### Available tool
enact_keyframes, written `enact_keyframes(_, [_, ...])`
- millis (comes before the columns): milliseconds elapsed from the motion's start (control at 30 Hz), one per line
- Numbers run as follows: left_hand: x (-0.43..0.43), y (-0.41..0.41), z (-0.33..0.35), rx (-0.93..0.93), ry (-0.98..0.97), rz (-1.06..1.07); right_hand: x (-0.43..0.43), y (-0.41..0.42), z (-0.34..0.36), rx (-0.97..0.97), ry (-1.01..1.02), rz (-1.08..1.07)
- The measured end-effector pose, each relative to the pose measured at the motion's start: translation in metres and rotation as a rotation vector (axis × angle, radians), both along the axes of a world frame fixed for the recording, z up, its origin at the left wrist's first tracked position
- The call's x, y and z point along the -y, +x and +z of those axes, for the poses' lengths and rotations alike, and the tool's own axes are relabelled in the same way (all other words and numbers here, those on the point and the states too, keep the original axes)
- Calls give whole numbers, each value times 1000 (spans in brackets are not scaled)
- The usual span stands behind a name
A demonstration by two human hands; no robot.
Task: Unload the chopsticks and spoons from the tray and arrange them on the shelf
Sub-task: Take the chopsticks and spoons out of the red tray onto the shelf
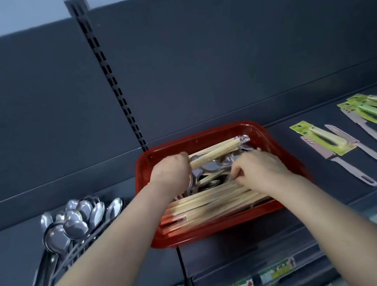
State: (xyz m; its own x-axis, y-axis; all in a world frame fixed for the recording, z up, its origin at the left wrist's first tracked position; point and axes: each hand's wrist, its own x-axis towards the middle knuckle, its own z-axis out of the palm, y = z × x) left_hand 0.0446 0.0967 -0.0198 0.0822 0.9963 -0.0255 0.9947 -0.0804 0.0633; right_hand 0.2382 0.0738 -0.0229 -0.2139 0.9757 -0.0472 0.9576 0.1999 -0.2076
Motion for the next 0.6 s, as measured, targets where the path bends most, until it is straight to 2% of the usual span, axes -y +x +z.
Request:
enact_keyframes(167, [2, -5, 5, 280, -8, 77, -4, -10, -4, 10, -100, 141])
enact_keyframes(300, [9, -1, -2, 387, -8, 93, -8, -15, -6, 91, -7, 163])
enact_keyframes(400, [10, -1, 0, 466, 77, 145, -10, -9, -3, 102, 54, 177])
enact_keyframes(600, [10, 4, 1, 569, 116, 221, -3, 3, -4, 122, -182, 249])
